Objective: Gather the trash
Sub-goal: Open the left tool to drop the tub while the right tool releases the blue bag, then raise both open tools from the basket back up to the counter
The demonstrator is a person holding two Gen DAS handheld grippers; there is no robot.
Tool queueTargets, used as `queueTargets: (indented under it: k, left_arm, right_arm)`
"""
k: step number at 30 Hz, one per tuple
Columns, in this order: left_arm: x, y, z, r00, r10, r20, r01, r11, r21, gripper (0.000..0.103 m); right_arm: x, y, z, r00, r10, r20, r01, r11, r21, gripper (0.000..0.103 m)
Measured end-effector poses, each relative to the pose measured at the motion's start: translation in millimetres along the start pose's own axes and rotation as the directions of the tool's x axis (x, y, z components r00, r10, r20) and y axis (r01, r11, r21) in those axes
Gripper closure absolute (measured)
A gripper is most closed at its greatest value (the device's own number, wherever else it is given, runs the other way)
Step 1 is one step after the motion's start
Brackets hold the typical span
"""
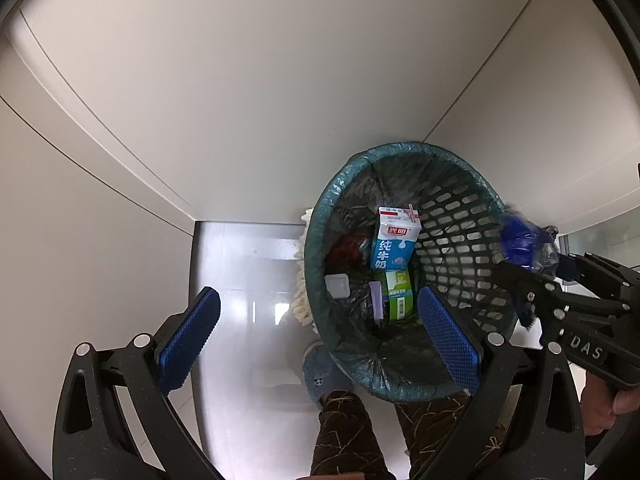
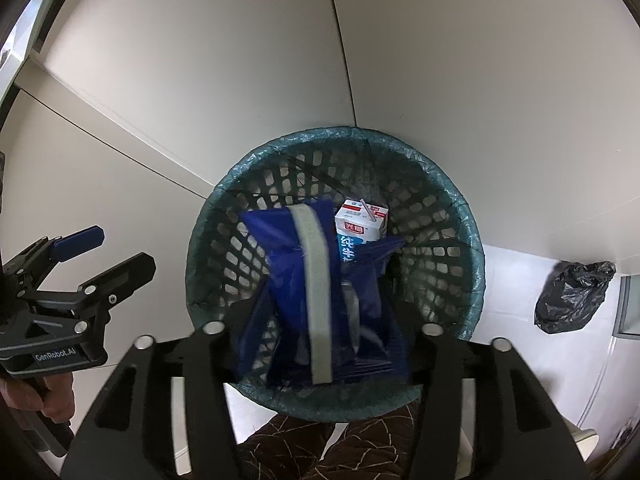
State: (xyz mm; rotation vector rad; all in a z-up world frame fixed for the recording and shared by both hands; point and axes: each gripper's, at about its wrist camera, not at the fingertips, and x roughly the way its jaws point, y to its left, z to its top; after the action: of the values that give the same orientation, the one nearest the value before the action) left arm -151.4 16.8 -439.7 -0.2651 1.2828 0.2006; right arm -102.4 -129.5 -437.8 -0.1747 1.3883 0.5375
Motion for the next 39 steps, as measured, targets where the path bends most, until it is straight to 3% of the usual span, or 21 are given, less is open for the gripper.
queueTargets:
  k: [8,15,23,30,39]
  left_arm:
    - [-7,5,4,1.0,-0.003,0.008,0.003,1.0,-0.024,0.006]
    - [-44,6,16,0.999,-0.003,0.035,0.004,0.999,-0.037,0.006]
    - [-120,1,44,0.994,-0.009,0.111,0.011,1.0,-0.021,0.006]
    - [-186,-4,76,0.981,-0.045,0.189,0.045,0.999,0.005,0.006]
    - [-267,-16,115,0.95,-0.095,0.297,0.083,0.995,0.053,0.006]
  right_arm:
    - [-14,7,3,0.998,0.013,0.059,-0.011,1.0,-0.023,0.021]
    - [-48,4,12,0.995,-0.033,0.091,0.034,0.999,-0.007,0.012]
    - [-129,2,25,0.98,-0.107,0.171,0.098,0.993,0.059,0.009]
    - [-212,3,42,0.947,-0.167,0.273,0.153,0.986,0.073,0.009]
    - [-300,-5,62,0.887,-0.258,0.382,0.231,0.966,0.116,0.009]
